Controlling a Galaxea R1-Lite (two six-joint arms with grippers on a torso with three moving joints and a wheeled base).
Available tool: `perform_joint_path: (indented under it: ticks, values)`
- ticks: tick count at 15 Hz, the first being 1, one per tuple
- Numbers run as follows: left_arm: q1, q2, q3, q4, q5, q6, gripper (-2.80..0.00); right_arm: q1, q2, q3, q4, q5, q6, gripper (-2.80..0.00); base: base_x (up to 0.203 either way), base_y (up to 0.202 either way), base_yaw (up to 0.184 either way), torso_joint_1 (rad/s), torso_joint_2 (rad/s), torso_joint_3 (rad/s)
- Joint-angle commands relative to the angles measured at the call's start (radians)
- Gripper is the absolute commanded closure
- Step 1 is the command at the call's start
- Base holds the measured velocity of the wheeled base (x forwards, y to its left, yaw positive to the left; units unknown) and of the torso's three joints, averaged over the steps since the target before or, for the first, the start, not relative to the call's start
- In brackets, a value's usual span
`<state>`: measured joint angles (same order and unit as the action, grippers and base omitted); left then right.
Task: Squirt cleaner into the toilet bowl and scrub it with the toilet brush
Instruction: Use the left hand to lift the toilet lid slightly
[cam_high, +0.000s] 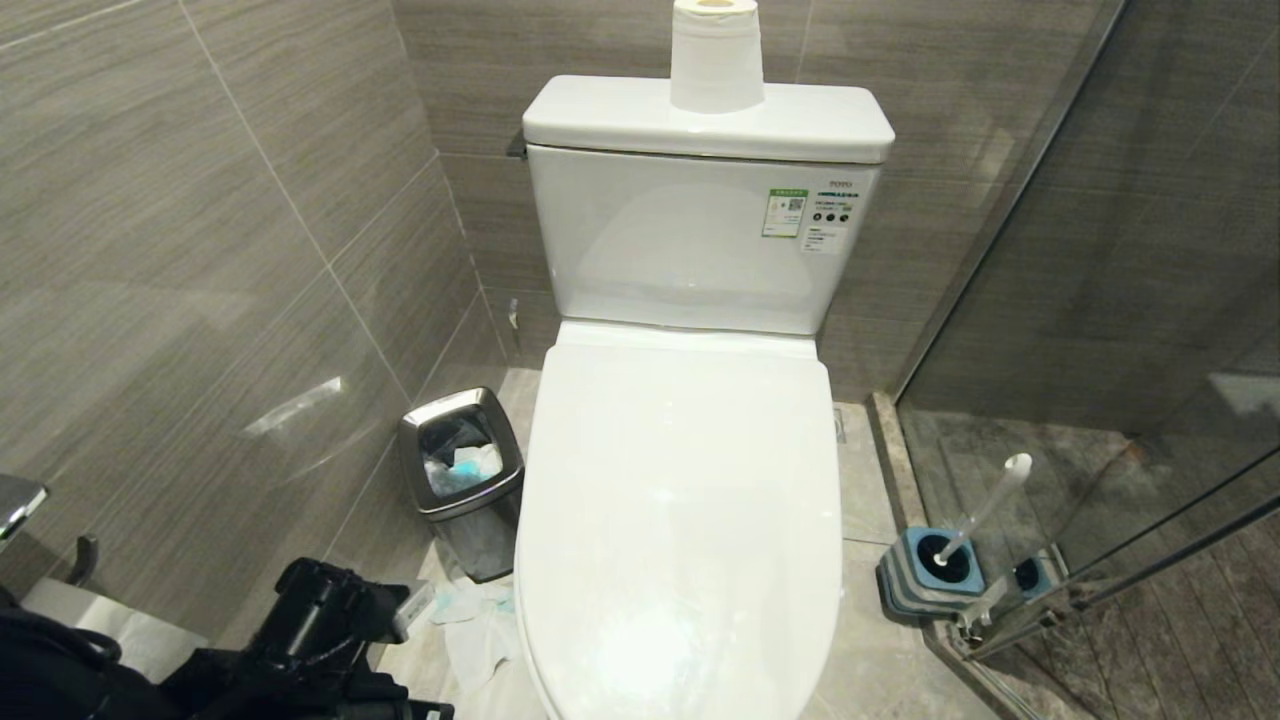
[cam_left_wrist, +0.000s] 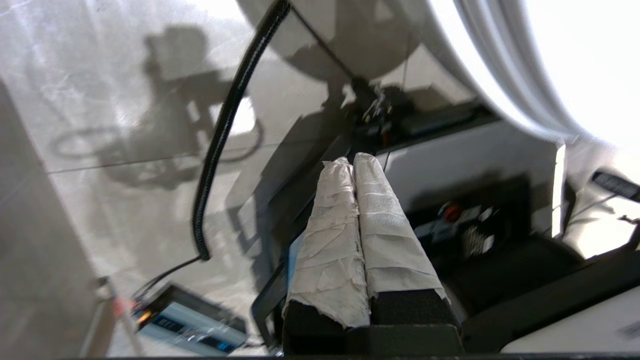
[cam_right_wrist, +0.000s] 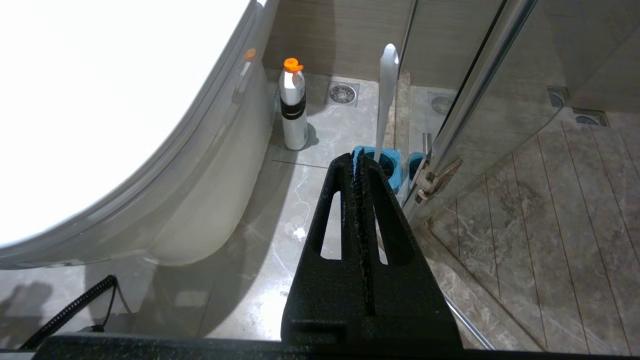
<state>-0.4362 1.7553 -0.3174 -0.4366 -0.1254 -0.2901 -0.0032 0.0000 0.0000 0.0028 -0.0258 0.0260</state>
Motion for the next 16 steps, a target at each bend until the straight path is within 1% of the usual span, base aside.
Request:
perform_joint_path:
  ticks: [1,2,3,5,6,9,11,13,15,16]
  values:
    - [0.064,-0.003,0.000,-0.074,-0.039,-0.002,0.00,0.000,0.002,0.000,-0.001,0.000,0.000,0.00,0.000,0.000,0.000,0.000,0.00,0.000]
    - [0.082,-0.002,0.002,-0.128,-0.069,-0.002,0.00,0.000,0.002,0.000,0.000,0.000,0.000,0.00,0.000,0.000,0.000,0.000,0.00,0.000]
    - [0.099,0.002,0.006,-0.148,-0.107,-0.003,0.00,0.000,0.002,0.001,0.000,0.000,0.000,0.00,0.000,0.000,0.000,0.000,0.00,0.000]
    - [0.144,0.004,0.010,-0.154,-0.225,-0.003,0.00,0.000,0.002,0.000,0.000,0.000,0.000,0.00,0.000,0.000,0.000,0.000,0.00,0.000]
    - [0.174,0.005,0.010,-0.155,-0.262,-0.003,0.00,0.000,0.002,0.000,0.000,0.000,0.000,0.00,0.000,0.000,0.000,0.000,0.00,0.000]
    - [0.247,0.028,0.009,-0.155,-0.336,-0.004,0.00,0.000,0.002,0.001,0.000,0.000,0.000,0.00,0.000,0.000,0.000,0.000,0.00,0.000]
    - [0.288,0.046,0.004,-0.159,-0.399,-0.004,0.00,0.000,0.002,0.000,0.000,0.000,0.000,0.00,0.000,0.000,0.000,0.000,0.00,0.000]
    - [0.320,0.049,0.002,-0.191,-0.474,-0.007,0.00,0.000,0.002,0.000,0.000,0.000,0.000,0.00,0.000,0.000,0.000,0.000,0.00,0.000]
    - [0.336,0.040,0.003,-0.216,-0.541,-0.035,0.00,0.000,0.002,0.000,0.000,0.000,0.000,0.00,0.000,0.000,0.000,0.000,0.00,0.000]
    - [0.341,0.036,0.006,-0.234,-0.563,-0.049,0.00,0.000,0.002,0.001,0.000,0.000,0.000,0.00,0.000,0.000,0.000,0.000,0.00,0.000]
